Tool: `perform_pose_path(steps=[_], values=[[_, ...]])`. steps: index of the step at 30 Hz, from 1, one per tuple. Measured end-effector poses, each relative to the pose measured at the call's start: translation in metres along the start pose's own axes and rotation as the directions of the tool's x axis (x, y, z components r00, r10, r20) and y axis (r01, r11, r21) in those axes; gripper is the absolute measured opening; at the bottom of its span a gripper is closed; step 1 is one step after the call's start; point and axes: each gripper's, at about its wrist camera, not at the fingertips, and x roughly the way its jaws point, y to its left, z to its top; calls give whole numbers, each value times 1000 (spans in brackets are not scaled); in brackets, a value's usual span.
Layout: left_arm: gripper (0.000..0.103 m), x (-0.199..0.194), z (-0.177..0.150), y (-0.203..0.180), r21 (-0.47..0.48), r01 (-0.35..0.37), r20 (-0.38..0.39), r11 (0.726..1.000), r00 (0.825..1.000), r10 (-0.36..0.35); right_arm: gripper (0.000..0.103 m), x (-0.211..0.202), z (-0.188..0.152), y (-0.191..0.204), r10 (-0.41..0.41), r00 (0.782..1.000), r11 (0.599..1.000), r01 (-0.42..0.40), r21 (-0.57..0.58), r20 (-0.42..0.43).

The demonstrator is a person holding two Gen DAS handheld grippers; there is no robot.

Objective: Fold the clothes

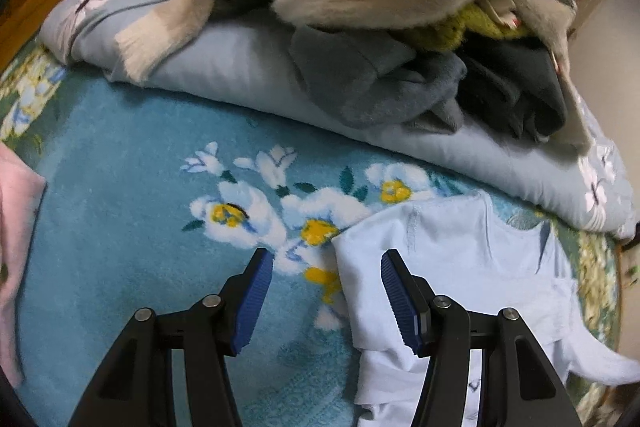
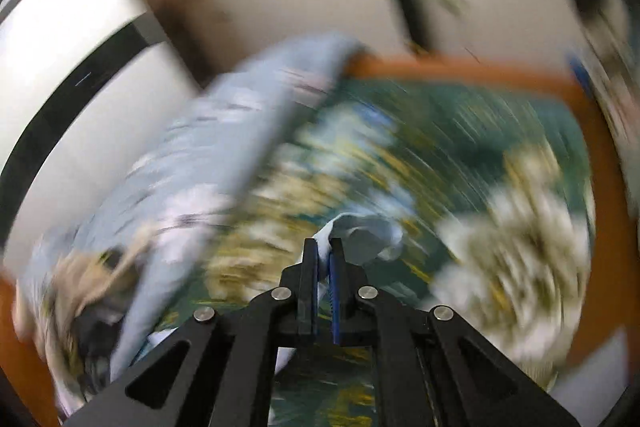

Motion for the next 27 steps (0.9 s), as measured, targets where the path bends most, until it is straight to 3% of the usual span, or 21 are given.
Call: perform_pose_path(steps=[3, 8, 10, 14, 18, 20, 23, 27], values=[[61, -3, 4, 7, -34, 38, 5, 999, 999, -38, 5, -14, 7, 95, 112, 993, 976, -106, -190, 22], [61, -8, 9, 20, -68, 75, 18, 995, 997, -74, 5, 3, -46, 234, 296, 952, 882, -302, -363, -73], [61, -6, 12, 29, -94, 88, 17, 992, 996, -87, 5, 19, -85, 282, 356, 923, 836, -384, -393, -145], [61, -3, 15, 44, -136, 101, 7, 985, 995, -101, 5, 46, -185, 352, 434, 825, 744, -555, -372, -363], [61, 0, 18, 56, -176, 126, -1, 976, 992, -128, 5, 77, -293, 387, 336, 756, 666, -613, -425, -562], [61, 1, 19, 58, -172, 133, -6, 976, 991, -136, 5, 86, -326, 386, 290, 733, 655, -621, -431, -615], [61, 1, 19, 57, -177, 169, -11, 970, 985, -173, 5, 91, -355, 383, 243, 701, 638, -636, -434, -670], [61, 2, 18, 51, -161, 191, -27, 968, 980, -198, 5, 84, -369, 378, 253, 666, 619, -669, -412, -702]])
